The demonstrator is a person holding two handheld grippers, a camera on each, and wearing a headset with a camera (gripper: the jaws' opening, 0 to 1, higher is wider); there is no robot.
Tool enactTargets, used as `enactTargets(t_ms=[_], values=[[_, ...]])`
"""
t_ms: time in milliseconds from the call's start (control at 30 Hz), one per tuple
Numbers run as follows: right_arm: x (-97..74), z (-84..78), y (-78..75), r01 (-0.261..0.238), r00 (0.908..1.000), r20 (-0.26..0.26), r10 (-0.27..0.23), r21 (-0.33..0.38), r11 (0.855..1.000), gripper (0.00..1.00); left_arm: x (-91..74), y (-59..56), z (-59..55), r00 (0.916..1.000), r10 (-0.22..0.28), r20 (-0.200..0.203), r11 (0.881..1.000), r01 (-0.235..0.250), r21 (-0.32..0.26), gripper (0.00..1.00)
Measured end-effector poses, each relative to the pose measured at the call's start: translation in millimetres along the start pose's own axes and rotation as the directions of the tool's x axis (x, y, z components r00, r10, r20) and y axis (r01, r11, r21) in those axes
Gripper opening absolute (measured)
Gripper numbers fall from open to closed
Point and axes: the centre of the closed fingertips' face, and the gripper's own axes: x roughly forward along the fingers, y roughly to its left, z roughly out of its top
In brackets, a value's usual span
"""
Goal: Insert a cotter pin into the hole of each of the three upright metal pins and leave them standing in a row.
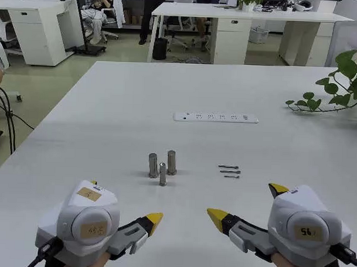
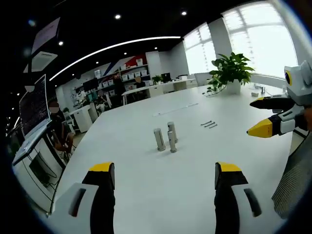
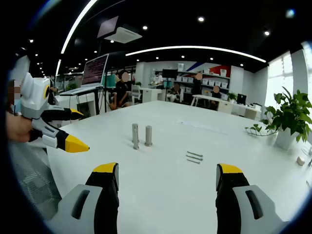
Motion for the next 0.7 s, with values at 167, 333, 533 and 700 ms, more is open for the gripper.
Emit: enactTargets(t_ms=[167, 333, 533, 700], values=[[0.3, -0.2, 0.7, -0.002, 1.0, -0.001, 0.002, 0.002, 1.0, 0.76, 0.0, 0.4, -0.2, 1.0, 0.0, 0.0, 1.0, 0.0, 0.0, 0.82], [0.4, 0.2, 0.9, -0.003, 1.0, 0.001, 0.003, 0.001, 1.0, 0.76, 0.0, 0.6, -0.2, 1.0, 0.0, 0.0, 1.0, 0.0, 0.0, 0.81], [0.5, -0.1, 1.4, -0.004, 1.0, -0.002, 0.004, 0.001, 1.0, 0.76, 0.0, 0.5, -0.5, 1.0, 0.0, -0.001, 1.0, 0.0, 0.0, 0.81], [0.2, -0.4, 0.1, 0.001, 1.0, -0.002, -0.001, -0.001, 1.0, 0.76, -0.1, 0.5, -0.6, 1.0, 0.001, -0.002, 1.0, -0.001, -0.001, 0.81]])
